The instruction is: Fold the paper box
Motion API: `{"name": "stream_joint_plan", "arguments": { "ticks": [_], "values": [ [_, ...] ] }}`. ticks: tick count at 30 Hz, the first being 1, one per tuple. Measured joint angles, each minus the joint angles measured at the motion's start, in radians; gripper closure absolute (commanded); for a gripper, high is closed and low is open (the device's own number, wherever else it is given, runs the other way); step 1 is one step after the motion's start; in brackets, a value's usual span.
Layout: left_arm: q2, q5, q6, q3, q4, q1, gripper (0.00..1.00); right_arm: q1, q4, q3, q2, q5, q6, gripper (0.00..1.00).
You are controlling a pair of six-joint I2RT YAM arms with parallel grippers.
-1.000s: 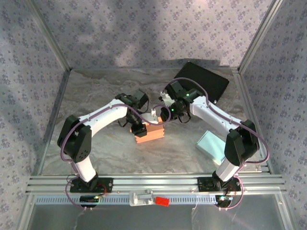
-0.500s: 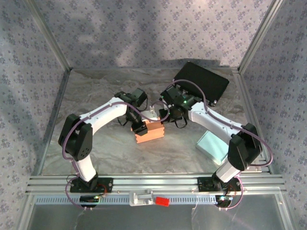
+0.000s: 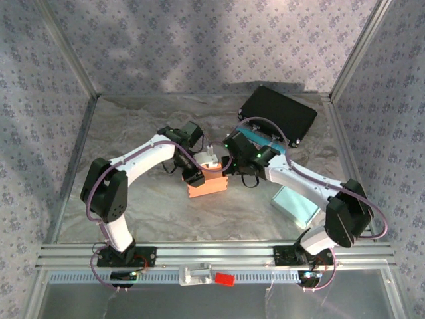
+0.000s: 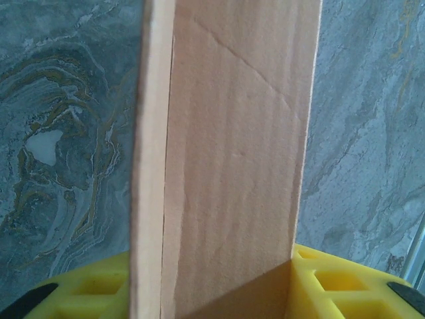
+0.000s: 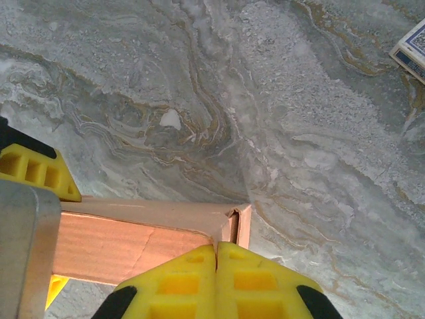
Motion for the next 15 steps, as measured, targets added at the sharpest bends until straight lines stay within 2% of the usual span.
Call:
{"name": "stream_joint_plan", "arguments": {
  "ticks": [15],
  "values": [
    [-0.021,0.026,-0.024,-0.041,0.03,0.003,0.52,0.072,0.128,-0.145,-0.093,0.118,0.014,1.0]
  ]
}}
